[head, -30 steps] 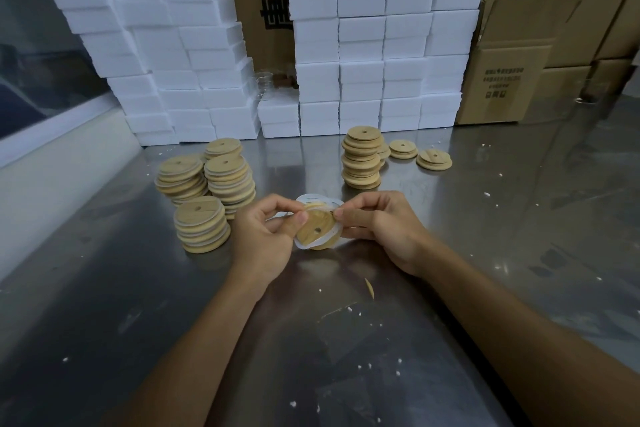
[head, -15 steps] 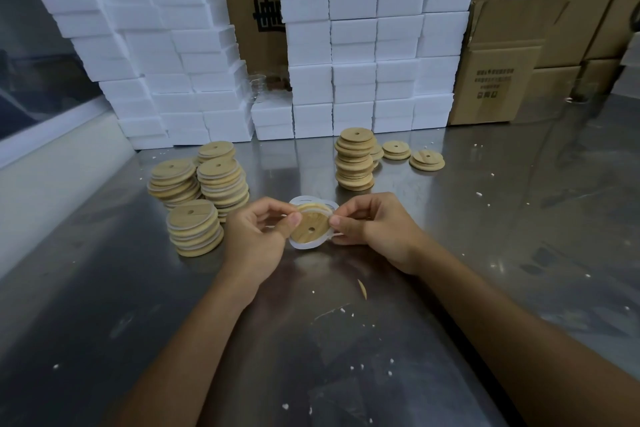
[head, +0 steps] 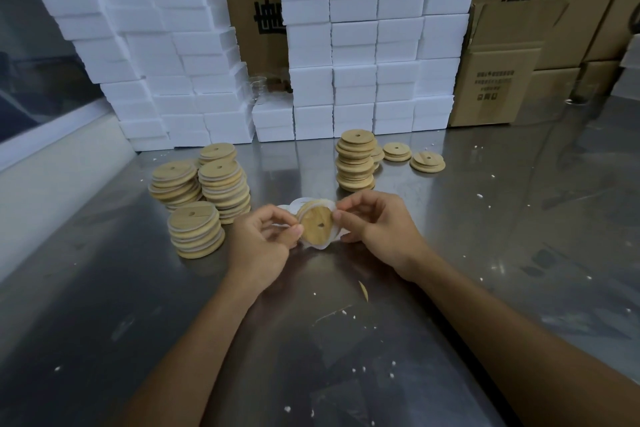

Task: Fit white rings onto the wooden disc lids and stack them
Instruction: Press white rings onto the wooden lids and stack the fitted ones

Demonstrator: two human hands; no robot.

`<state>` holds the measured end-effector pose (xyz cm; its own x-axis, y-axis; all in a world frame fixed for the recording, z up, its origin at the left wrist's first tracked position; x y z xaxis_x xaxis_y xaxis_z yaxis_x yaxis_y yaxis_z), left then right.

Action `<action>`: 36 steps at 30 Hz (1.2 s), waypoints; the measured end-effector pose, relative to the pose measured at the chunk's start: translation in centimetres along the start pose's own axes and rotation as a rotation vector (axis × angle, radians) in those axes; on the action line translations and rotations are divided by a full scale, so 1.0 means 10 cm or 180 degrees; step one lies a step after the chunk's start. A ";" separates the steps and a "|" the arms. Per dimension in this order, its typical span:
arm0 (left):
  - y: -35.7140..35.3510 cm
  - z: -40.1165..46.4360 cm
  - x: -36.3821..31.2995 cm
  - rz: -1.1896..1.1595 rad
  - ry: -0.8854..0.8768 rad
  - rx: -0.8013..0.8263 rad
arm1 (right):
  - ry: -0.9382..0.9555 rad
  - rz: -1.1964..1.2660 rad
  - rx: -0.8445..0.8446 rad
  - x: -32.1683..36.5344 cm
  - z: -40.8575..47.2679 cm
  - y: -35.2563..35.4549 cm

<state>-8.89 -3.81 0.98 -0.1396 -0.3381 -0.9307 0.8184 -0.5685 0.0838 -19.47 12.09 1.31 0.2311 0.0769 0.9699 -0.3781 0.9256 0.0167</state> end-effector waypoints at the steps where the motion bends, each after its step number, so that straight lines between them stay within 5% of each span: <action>1: -0.02 -0.01 -0.02 0.0166 -0.0209 0.0024 | 0.0042 0.0037 -0.0064 0.01 0.01 0.02; 6: -0.05 -0.05 -0.09 0.0276 -0.0799 -0.0088 | 0.0547 -0.0290 -0.0158 0.07 -0.01 0.01; 23: -0.07 -0.05 -0.07 -0.0303 -0.0118 -0.0025 | 0.1684 -0.1092 -0.0349 0.19 -0.11 -0.08; 36: -0.07 -0.03 -0.09 -0.0216 -0.0163 0.0086 | 0.0860 -0.0709 -0.0377 0.10 -0.02 -0.03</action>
<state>-9.15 -2.85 1.60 -0.2230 -0.3356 -0.9152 0.7910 -0.6111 0.0313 -18.93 11.96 2.23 0.5304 -0.0508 0.8462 -0.1890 0.9660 0.1764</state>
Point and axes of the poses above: each hand's wrist, its own z-axis towards the middle knuckle, its own y-axis out of the back of the hand, x = y × z, the point moved 5 cm from there along z, towards the middle knuckle, and after that the axes turned 13 degrees about -x, right-handed, at the moved point
